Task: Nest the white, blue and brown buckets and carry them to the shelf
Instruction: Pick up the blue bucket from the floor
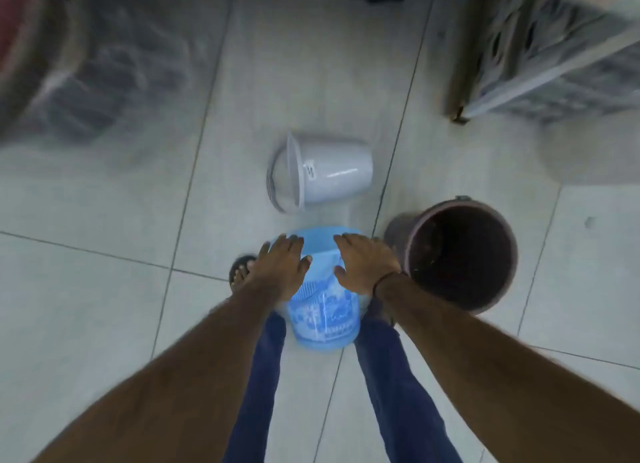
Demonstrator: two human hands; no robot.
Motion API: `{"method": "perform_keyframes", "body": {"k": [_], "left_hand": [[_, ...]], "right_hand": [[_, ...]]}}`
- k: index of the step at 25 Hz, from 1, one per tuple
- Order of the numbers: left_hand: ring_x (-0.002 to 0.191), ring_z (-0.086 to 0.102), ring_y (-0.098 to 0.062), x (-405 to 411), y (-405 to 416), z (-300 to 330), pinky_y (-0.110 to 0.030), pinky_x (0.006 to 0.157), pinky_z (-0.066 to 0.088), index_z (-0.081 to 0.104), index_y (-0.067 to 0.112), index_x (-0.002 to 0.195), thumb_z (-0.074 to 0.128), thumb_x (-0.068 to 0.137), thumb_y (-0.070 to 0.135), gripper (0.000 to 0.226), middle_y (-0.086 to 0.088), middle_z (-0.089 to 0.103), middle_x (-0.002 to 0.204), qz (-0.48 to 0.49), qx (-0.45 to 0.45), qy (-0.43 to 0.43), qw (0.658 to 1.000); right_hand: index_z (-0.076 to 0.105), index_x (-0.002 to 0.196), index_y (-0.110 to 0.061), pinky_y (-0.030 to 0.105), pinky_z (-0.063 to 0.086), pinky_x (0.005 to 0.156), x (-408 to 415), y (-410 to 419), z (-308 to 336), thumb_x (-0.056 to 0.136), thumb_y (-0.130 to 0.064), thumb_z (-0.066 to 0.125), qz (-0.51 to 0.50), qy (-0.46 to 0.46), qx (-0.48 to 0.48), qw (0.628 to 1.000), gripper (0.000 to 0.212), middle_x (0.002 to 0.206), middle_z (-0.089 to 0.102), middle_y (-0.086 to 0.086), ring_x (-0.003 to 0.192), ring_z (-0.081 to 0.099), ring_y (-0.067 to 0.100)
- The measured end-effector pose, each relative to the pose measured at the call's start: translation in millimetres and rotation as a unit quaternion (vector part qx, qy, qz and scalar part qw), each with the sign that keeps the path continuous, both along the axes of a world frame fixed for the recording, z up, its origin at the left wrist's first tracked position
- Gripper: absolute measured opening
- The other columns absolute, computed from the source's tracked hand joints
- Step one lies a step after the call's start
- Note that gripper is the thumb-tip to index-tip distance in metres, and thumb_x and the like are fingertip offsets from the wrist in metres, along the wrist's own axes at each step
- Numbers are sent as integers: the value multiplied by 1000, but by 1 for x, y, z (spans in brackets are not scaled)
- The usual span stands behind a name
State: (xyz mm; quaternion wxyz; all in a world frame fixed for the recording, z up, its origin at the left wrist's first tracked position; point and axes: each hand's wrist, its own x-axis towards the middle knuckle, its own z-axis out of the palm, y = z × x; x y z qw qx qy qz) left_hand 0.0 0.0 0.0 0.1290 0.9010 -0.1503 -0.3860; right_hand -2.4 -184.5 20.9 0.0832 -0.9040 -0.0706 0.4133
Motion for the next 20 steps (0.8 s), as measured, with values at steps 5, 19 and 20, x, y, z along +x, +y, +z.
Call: {"method": "perform_keyframes", "body": {"k": [5, 19, 20], "left_hand": [[119, 52, -35, -16, 5, -95, -42, 101, 36, 48, 7, 135, 36, 102, 26, 40, -16, 59, 128, -27, -32, 20, 999], [71, 59, -22, -157, -13, 21, -37, 62, 48, 63, 17, 88, 71, 77, 18, 14, -1, 62, 75, -181, -8, 22, 983], [71, 59, -23, -166, -17, 10, -38, 62, 48, 63, 17, 88, 72, 74, 16, 17, -2, 62, 75, -188, 19, 25, 982]], "right_hand": [[48, 137, -14, 45, 38, 104, -10, 13, -104, 96, -35, 51, 85, 4, -14, 996, 46, 136, 56, 8, 126, 51, 28], [68, 61, -25, 31, 50, 59, -134, -6, 18, 59, -14, 82, 199, 70, -26, 977, 17, 56, 65, -3, 56, 64, 21], [69, 64, -25, 32, 52, 62, -138, -7, 10, 61, -12, 80, 212, 64, -36, 974, 17, 59, 66, -4, 60, 65, 21]]}}
